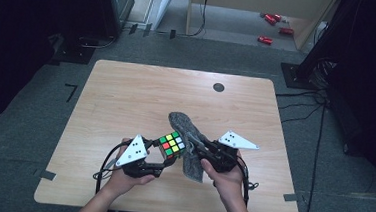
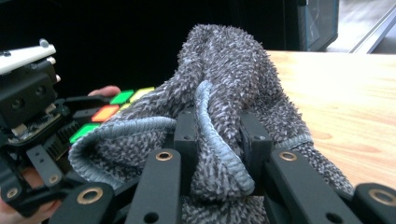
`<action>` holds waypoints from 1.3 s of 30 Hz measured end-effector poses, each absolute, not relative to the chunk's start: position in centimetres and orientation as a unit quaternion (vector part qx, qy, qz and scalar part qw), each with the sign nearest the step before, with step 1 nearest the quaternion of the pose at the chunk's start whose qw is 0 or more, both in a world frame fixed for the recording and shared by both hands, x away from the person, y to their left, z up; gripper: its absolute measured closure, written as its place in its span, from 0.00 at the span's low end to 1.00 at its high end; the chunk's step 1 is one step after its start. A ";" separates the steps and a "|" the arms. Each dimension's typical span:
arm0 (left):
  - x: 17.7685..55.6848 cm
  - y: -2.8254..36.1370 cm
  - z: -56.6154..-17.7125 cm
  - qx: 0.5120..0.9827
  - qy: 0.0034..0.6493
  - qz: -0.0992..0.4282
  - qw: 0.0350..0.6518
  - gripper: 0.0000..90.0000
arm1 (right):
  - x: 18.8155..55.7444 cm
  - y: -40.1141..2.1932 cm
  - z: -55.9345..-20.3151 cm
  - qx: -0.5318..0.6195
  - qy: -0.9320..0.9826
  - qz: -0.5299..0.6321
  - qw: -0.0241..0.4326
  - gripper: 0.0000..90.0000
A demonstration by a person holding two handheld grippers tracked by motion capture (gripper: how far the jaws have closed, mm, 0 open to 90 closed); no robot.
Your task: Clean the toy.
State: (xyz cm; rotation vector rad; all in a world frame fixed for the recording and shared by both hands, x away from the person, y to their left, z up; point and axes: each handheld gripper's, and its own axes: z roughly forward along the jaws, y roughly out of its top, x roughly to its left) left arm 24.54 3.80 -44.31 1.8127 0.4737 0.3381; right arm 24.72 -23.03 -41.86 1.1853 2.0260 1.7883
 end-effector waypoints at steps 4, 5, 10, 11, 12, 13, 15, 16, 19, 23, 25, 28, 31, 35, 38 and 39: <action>24.6 4.2 -44.0 0.770 0.209 0.151 0.583 0.39 | 25.1 -22.6 -43.2 0.412 0.690 0.589 0.079 0.82; 24.6 4.4 -43.8 0.766 0.211 0.150 0.588 0.39 | 25.2 -22.5 -43.4 0.414 0.695 0.582 0.078 0.82; 24.9 4.5 -44.0 0.765 0.212 0.142 0.592 0.39 | 25.2 -22.2 -43.4 0.410 0.703 0.575 0.084 0.82; 24.8 4.4 -44.2 0.767 0.213 0.142 0.588 0.39 | 25.0 -22.4 -43.0 0.407 0.696 0.585 0.088 0.82; 24.8 4.3 -44.3 0.769 0.211 0.142 0.586 0.39 | 24.9 -22.6 -42.6 0.405 0.688 0.595 0.092 0.82; 24.7 4.1 -44.3 0.770 0.210 0.141 0.586 0.39 | 24.8 -22.7 -42.4 0.404 0.684 0.600 0.095 0.82; 24.6 4.0 -44.2 0.769 0.211 0.144 0.587 0.39 | 24.6 -22.9 -42.1 0.401 0.681 0.606 0.098 0.82; 24.6 4.1 -44.1 0.768 0.211 0.146 0.587 0.39 | 24.7 -22.9 -42.3 0.399 0.679 0.609 0.093 0.82; 24.8 4.8 -43.7 0.753 0.226 0.147 0.600 0.39 | 25.1 -22.5 -43.4 0.405 0.688 0.598 0.074 0.82; 25.5 6.0 -43.3 0.701 0.290 0.125 0.640 0.39 | 25.4 -21.9 -44.9 0.427 0.675 0.600 0.044 0.82; 25.5 6.1 -43.5 0.680 0.318 0.120 0.650 0.39 | 25.3 -21.5 -45.2 0.431 0.661 0.613 0.024 0.82; 25.2 5.5 -44.0 0.684 0.321 0.137 0.640 0.39 | 24.8 -20.4 -45.2 0.423 0.661 0.619 0.024 0.82; 25.0 5.1 -44.1 0.684 0.319 0.133 0.642 0.39 | 24.3 -19.4 -45.3 0.413 0.671 0.615 0.026 0.82; 25.0 4.9 -44.2 0.688 0.317 0.132 0.639 0.39 | 23.8 -17.8 -45.7 0.373 0.700 0.609 0.014 0.82; 25.1 5.2 -44.1 0.682 0.320 0.126 0.646 0.39 | 23.5 -17.5 -45.5 0.360 0.712 0.600 0.048 0.83; 25.2 5.4 -44.0 0.679 0.321 0.124 0.648 0.39 | 23.6 -17.8 -45.3 0.364 0.708 0.603 0.054 0.83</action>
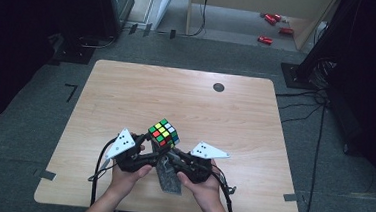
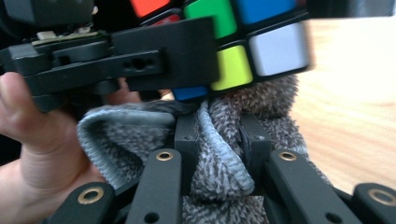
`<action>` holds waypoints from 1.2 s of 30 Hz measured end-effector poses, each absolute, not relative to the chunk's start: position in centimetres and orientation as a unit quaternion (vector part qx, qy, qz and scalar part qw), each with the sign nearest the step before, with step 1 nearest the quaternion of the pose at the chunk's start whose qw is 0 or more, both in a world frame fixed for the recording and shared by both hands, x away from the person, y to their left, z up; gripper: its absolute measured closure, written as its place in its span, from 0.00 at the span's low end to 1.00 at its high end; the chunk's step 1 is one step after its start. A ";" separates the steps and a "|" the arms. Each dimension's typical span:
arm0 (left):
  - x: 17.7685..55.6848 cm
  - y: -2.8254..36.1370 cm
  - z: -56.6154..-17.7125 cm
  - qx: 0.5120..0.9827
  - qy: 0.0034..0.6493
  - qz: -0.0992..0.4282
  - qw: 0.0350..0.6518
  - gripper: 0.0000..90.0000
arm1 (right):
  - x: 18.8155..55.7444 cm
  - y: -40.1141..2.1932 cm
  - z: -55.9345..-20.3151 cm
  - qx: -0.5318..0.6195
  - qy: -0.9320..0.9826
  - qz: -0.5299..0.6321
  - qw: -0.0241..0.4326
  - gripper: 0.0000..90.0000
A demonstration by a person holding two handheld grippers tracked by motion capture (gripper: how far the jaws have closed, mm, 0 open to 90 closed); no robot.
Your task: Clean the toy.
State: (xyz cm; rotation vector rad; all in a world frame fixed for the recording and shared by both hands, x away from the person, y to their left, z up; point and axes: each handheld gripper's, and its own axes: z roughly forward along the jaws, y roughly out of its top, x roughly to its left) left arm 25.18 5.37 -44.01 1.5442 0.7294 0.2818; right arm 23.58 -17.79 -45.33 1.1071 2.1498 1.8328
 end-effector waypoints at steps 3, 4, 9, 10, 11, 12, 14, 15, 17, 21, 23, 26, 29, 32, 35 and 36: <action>25.3 5.6 -43.9 0.677 0.321 0.117 0.652 0.39 | 24.0 -19.4 -45.1 0.392 0.678 0.617 0.077 0.83; 25.3 5.6 -43.9 0.677 0.322 0.116 0.651 0.39 | 24.0 -19.8 -45.1 0.398 0.669 0.622 0.083 0.83; 25.5 5.8 -44.0 0.676 0.326 0.112 0.652 0.39 | 23.5 -18.8 -45.2 0.363 0.686 0.625 0.083 0.84; 25.6 5.8 -44.0 0.675 0.328 0.113 0.652 0.39 | 23.3 -18.3 -45.2 0.351 0.694 0.623 0.080 0.84; 25.6 5.9 -44.0 0.674 0.329 0.112 0.652 0.39 | 23.1 -17.9 -45.3 0.337 0.703 0.621 0.078 0.84; 25.7 6.0 -44.0 0.675 0.331 0.113 0.650 0.39 | 23.0 -17.6 -45.3 0.328 0.709 0.620 0.078 0.84; 25.7 6.1 -44.0 0.676 0.331 0.113 0.649 0.39 | 22.7 -17.2 -45.2 0.314 0.721 0.611 0.087 0.84; 25.7 6.1 -44.0 0.674 0.331 0.114 0.651 0.39 | 22.8 -17.3 -45.0 0.317 0.720 0.610 0.093 0.84; 25.7 6.2 -43.8 0.672 0.330 0.111 0.653 0.39 | 23.0 -18.0 -44.8 0.329 0.710 0.615 0.099 0.84; 25.8 6.3 -43.8 0.674 0.331 0.111 0.651 0.39 | 23.5 -19.8 -44.6 0.371 0.677 0.625 0.119 0.84; 25.9 6.3 -43.9 0.674 0.334 0.107 0.650 0.39 | 23.3 -19.5 -44.6 0.360 0.685 0.621 0.123 0.84; 26.0 6.3 -43.9 0.672 0.337 0.106 0.651 0.39 | 22.7 -18.0 -44.8 0.330 0.707 0.614 0.121 0.84; 26.0 6.4 -43.9 0.674 0.337 0.105 0.649 0.39 | 22.3 -16.9 -45.0 0.299 0.725 0.611 0.112 0.84; 26.0 6.4 -43.9 0.671 0.337 0.104 0.652 0.39 | 22.5 -17.4 -44.8 0.306 0.723 0.608 0.123 0.84; 26.0 6.4 -43.8 0.675 0.335 0.105 0.649 0.39 | 23.1 -18.9 -44.7 0.346 0.697 0.613 0.133 0.84; 26.0 6.3 -43.9 0.676 0.335 0.105 0.648 0.39 | 23.3 -19.2 -44.7 0.355 0.692 0.615 0.133 0.84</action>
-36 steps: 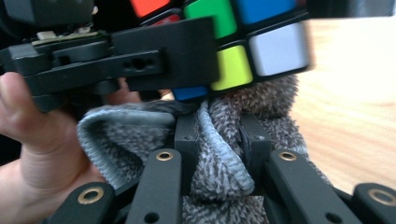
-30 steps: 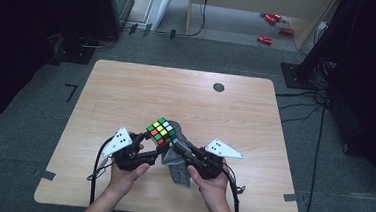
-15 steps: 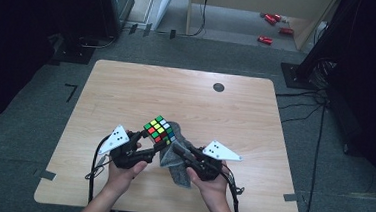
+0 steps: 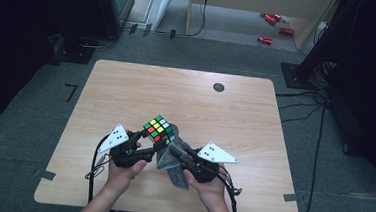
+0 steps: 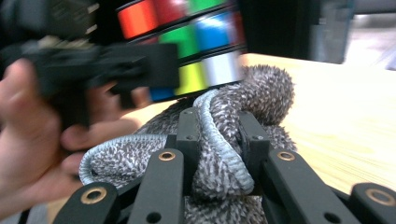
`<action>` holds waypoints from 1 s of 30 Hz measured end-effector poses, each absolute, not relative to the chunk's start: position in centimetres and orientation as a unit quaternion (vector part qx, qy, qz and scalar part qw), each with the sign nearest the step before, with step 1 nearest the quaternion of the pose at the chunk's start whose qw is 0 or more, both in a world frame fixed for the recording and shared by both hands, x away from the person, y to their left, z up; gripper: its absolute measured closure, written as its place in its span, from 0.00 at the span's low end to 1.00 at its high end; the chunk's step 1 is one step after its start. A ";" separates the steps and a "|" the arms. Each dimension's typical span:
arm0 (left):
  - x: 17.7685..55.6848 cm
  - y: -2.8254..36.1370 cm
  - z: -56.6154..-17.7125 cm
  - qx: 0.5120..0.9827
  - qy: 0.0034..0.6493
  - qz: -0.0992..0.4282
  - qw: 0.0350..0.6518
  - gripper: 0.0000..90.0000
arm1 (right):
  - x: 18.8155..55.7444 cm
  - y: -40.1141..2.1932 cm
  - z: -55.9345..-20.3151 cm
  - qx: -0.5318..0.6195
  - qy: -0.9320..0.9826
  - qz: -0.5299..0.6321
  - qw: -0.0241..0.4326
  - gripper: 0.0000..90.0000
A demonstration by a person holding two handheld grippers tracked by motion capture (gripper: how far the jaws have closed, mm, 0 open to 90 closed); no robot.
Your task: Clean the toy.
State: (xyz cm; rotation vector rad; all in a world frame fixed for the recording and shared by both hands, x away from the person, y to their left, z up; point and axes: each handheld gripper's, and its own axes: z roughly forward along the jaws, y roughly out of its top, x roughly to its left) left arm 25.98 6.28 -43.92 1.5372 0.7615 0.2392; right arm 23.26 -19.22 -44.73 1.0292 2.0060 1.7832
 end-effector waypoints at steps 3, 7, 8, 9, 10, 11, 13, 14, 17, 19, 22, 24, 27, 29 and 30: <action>26.0 6.1 -44.1 0.680 0.335 0.104 0.645 0.39 | 23.2 -18.9 -44.9 0.355 0.697 0.610 0.129 0.83; 26.0 6.2 -44.1 0.680 0.337 0.105 0.643 0.39 | 22.4 -16.9 -45.2 0.318 0.722 0.604 0.113 0.83; 26.0 6.2 -44.1 0.680 0.337 0.104 0.643 0.39 | 22.2 -16.6 -45.2 0.311 0.727 0.602 0.114 0.83; 26.0 6.2 -44.1 0.679 0.338 0.105 0.643 0.39 | 22.2 -16.5 -45.2 0.307 0.729 0.600 0.118 0.83; 26.0 6.2 -44.1 0.678 0.338 0.105 0.644 0.39 | 22.2 -16.6 -45.1 0.308 0.729 0.599 0.123 0.83; 26.0 6.3 -44.0 0.676 0.338 0.104 0.646 0.39 | 22.3 -16.9 -45.0 0.312 0.727 0.599 0.125 0.83; 26.0 6.3 -44.0 0.677 0.336 0.104 0.647 0.39 | 22.8 -18.1 -44.8 0.339 0.709 0.603 0.134 0.83; 26.1 6.3 -44.1 0.679 0.336 0.104 0.644 0.39 | 23.0 -18.6 -44.7 0.351 0.702 0.605 0.136 0.83; 26.2 6.1 -44.3 0.683 0.338 0.101 0.640 0.39 | 23.5 -19.3 -44.9 0.376 0.688 0.606 0.133 0.83; 26.2 6.1 -44.4 0.684 0.339 0.099 0.638 0.39 | 23.2 -18.6 -45.2 0.364 0.701 0.599 0.128 0.83; 26.1 5.9 -44.4 0.688 0.337 0.101 0.635 0.39 | 22.7 -17.1 -45.5 0.333 0.725 0.592 0.120 0.82; 26.2 6.0 -44.3 0.686 0.337 0.100 0.637 0.39 | 22.4 -16.8 -45.4 0.324 0.727 0.593 0.123 0.82; 26.2 6.2 -44.2 0.682 0.340 0.099 0.640 0.39 | 22.7 -17.5 -45.0 0.335 0.719 0.593 0.136 0.82; 26.3 6.2 -44.3 0.682 0.342 0.098 0.638 0.39 | 23.2 -18.9 -44.8 0.366 0.699 0.598 0.144 0.82; 26.3 6.2 -44.3 0.686 0.342 0.098 0.635 0.39 | 23.4 -19.4 -44.8 0.379 0.690 0.599 0.147 0.82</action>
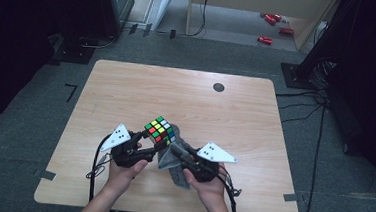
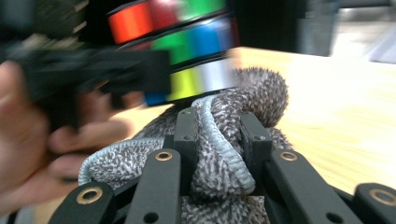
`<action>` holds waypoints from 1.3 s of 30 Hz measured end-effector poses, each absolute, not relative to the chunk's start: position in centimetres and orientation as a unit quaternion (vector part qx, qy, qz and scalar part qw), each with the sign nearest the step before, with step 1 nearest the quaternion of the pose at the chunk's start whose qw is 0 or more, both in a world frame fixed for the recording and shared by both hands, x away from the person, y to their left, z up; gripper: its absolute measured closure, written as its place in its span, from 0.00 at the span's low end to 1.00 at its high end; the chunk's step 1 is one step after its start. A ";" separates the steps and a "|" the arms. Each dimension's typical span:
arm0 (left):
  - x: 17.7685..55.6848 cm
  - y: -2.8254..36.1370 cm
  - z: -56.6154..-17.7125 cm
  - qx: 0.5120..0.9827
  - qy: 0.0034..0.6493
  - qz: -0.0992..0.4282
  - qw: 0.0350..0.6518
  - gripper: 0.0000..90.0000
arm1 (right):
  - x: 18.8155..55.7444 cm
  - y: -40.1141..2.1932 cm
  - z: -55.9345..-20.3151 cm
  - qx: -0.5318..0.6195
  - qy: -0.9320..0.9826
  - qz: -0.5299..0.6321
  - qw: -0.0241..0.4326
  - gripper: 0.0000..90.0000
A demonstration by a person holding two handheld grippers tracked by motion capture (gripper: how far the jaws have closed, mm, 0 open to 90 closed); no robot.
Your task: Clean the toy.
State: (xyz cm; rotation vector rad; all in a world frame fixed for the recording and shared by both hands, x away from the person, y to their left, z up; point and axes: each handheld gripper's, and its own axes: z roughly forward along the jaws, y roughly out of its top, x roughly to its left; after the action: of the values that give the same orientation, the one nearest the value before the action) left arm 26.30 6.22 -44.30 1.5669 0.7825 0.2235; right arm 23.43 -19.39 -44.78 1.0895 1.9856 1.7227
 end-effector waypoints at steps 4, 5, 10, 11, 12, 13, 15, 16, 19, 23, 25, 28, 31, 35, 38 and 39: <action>26.2 5.8 -44.4 0.688 0.342 0.095 0.633 0.39 | 23.5 -19.4 -45.0 0.383 0.691 0.596 0.142 0.82; 26.2 5.8 -44.4 0.687 0.342 0.095 0.634 0.39 | 23.3 -18.9 -45.1 0.375 0.697 0.594 0.142 0.82; 26.3 6.0 -44.4 0.686 0.341 0.096 0.636 0.39 | 22.1 -16.4 -45.4 0.325 0.728 0.592 0.120 0.82; 26.3 6.0 -44.3 0.684 0.342 0.095 0.637 0.39 | 22.0 -16.3 -45.2 0.324 0.729 0.590 0.124 0.82; 26.3 6.1 -44.3 0.683 0.342 0.097 0.638 0.39 | 22.1 -16.5 -45.1 0.325 0.727 0.591 0.127 0.82; 26.3 6.2 -44.2 0.682 0.343 0.097 0.639 0.39 | 22.3 -16.9 -44.9 0.331 0.722 0.594 0.127 0.82; 26.3 6.3 -44.2 0.683 0.342 0.098 0.638 0.39 | 22.8 -18.0 -44.8 0.356 0.705 0.598 0.136 0.82; 26.3 6.3 -44.2 0.683 0.342 0.097 0.638 0.39 | 23.0 -18.6 -44.8 0.372 0.695 0.599 0.138 0.82; 26.3 6.1 -44.3 0.688 0.340 0.096 0.633 0.39 | 23.3 -19.3 -44.9 0.386 0.686 0.602 0.133 0.82; 26.4 6.0 -44.4 0.689 0.341 0.097 0.632 0.39 | 22.8 -17.4 -45.3 0.346 0.718 0.594 0.112 0.82; 26.4 6.1 -44.4 0.692 0.341 0.101 0.628 0.39 | 22.6 -16.7 -45.4 0.327 0.732 0.589 0.104 0.81; 26.7 6.5 -44.3 0.692 0.344 0.101 0.627 0.39 | 22.8 -17.3 -45.3 0.338 0.725 0.591 0.107 0.81; 26.8 6.8 -44.3 0.698 0.345 0.108 0.618 0.39 | 23.6 -19.1 -45.1 0.379 0.702 0.589 0.126 0.81; 26.9 6.6 -44.5 0.707 0.346 0.114 0.607 0.39 | 24.6 -20.9 -45.7 0.433 0.690 0.559 0.156 0.80; 26.9 6.4 -44.6 0.713 0.342 0.119 0.600 0.39 | 25.2 -21.1 -46.6 0.450 0.704 0.517 0.187 0.80; 26.8 6.3 -44.6 0.716 0.339 0.123 0.597 0.39 | 25.4 -21.1 -46.9 0.453 0.711 0.502 0.195 0.79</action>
State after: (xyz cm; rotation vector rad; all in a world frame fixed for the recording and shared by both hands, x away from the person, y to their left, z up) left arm 26.85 6.31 -44.59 1.6627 0.7879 0.2849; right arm 25.36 -21.11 -46.88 1.2695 1.9918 1.4069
